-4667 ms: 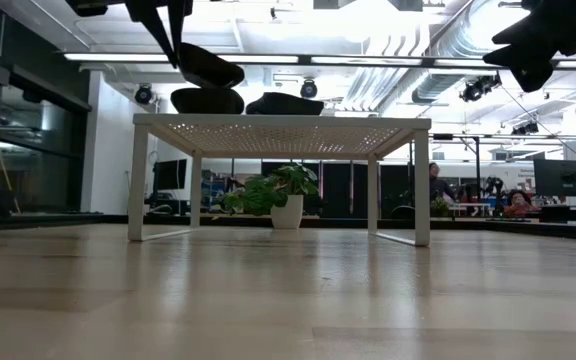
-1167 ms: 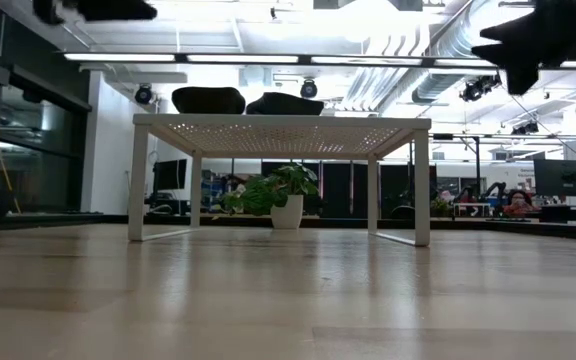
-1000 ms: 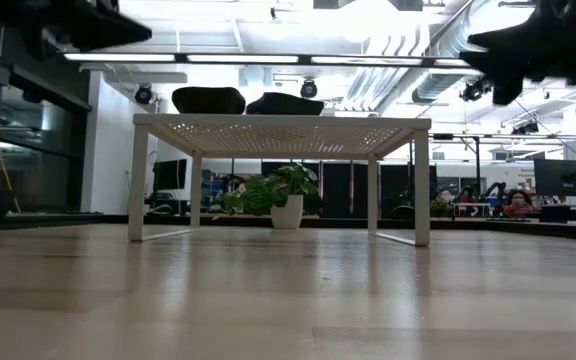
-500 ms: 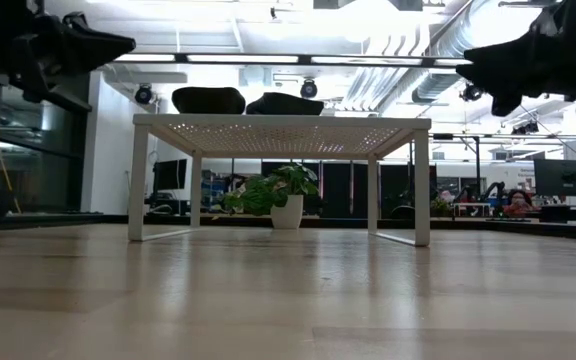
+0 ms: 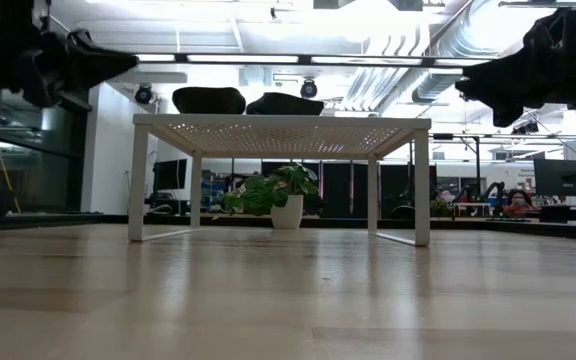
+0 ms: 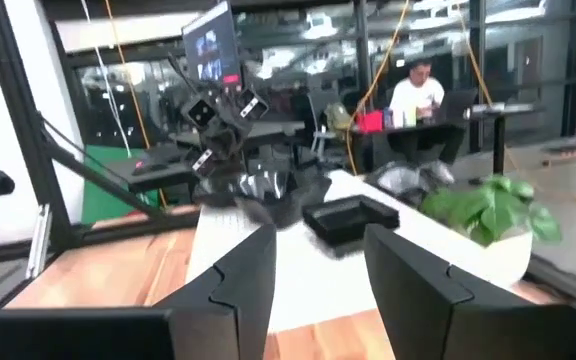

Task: Pick & Place Mini shaped plates
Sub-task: Return to Home Position

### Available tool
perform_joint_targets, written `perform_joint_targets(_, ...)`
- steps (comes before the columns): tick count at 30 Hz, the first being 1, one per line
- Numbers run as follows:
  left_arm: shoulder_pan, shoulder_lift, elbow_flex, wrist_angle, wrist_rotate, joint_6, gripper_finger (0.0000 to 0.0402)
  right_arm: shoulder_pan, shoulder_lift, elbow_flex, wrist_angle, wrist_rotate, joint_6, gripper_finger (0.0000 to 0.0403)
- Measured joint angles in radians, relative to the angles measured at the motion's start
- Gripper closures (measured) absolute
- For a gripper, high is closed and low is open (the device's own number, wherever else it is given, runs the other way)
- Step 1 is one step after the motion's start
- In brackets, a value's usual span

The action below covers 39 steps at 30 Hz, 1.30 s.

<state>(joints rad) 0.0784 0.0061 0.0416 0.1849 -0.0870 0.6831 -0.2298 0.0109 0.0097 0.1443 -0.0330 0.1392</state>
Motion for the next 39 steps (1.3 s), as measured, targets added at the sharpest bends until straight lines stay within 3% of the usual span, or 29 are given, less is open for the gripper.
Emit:
perform_joint_targets(5,0.000,0.000,-0.025,-0.094,-0.027,-0.055,0.0356,0.000,0.000,0.000,-0.113,0.001,0.036,0.0254)
perform_joint_targets(12,0.000,0.001,-0.027,-0.151,-0.070,-0.049,0.0356,0.002,0.010,0.000,-0.123,0.014,0.045,0.0254)
perform_joint_targets(19,0.000,0.002,-0.028,-0.143,-0.113,-0.050,0.0356,0.001,0.010,0.000,-0.121,0.050,0.058,0.0254)
perform_joint_targets(39,0.000,0.002,-0.030,-0.142,-0.106,-0.049,0.0356,0.001,0.010,0.000,-0.122,0.026,0.036,0.0254)
